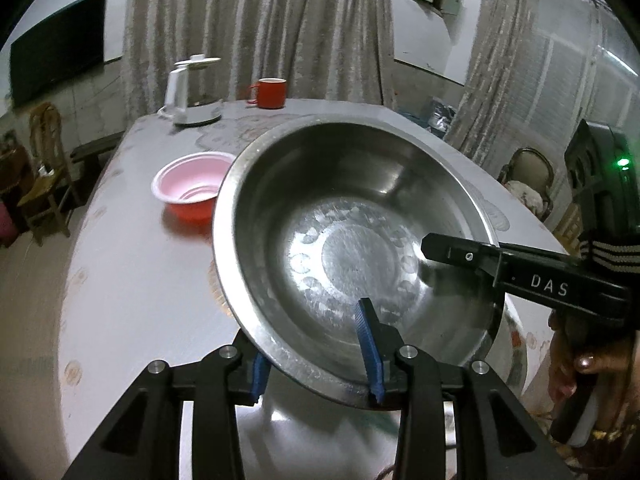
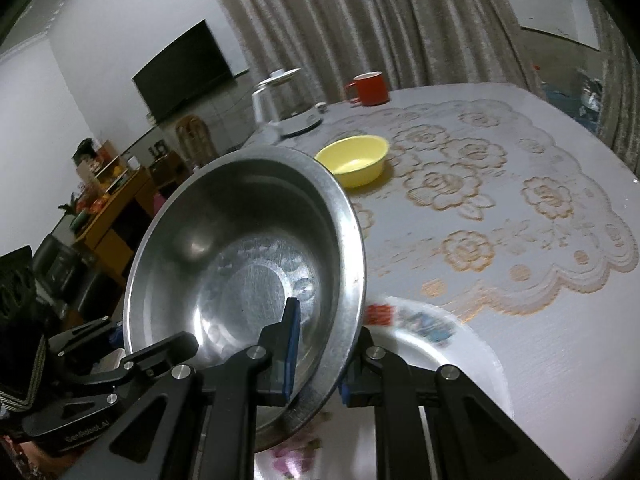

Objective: Organize plates and bowls
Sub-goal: 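Lift the steel basin with both grippers and lower it beside the plate stack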

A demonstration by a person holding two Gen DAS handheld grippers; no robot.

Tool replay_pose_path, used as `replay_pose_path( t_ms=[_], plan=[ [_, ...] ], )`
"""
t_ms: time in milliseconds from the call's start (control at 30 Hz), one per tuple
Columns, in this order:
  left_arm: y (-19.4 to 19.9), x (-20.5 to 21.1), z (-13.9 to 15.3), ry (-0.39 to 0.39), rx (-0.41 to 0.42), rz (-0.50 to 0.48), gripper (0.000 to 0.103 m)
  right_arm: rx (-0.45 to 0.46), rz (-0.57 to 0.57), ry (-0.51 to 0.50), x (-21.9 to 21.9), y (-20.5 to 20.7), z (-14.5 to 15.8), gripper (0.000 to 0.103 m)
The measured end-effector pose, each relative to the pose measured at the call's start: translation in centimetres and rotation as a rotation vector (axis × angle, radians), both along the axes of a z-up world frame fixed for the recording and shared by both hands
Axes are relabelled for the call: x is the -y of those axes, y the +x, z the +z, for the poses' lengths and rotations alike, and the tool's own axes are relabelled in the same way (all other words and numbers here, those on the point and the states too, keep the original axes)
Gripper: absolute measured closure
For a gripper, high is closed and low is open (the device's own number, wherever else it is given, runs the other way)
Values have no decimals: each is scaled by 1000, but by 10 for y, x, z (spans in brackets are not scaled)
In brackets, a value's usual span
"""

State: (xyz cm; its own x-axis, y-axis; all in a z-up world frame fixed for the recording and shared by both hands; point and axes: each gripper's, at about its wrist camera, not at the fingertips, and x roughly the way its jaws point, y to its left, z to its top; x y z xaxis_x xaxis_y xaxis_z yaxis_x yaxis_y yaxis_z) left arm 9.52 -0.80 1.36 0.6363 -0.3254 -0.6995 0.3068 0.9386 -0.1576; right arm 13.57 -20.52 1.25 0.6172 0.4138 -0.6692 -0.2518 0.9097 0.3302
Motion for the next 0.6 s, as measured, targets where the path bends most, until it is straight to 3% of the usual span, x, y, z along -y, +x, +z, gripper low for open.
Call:
replay_pose_path(
  t_ms=[600],
  plan=[
    [-50, -80, -31, -20, -99, 178, 59, -102, 215, -35, -94, -17, -23, 86]
  ],
)
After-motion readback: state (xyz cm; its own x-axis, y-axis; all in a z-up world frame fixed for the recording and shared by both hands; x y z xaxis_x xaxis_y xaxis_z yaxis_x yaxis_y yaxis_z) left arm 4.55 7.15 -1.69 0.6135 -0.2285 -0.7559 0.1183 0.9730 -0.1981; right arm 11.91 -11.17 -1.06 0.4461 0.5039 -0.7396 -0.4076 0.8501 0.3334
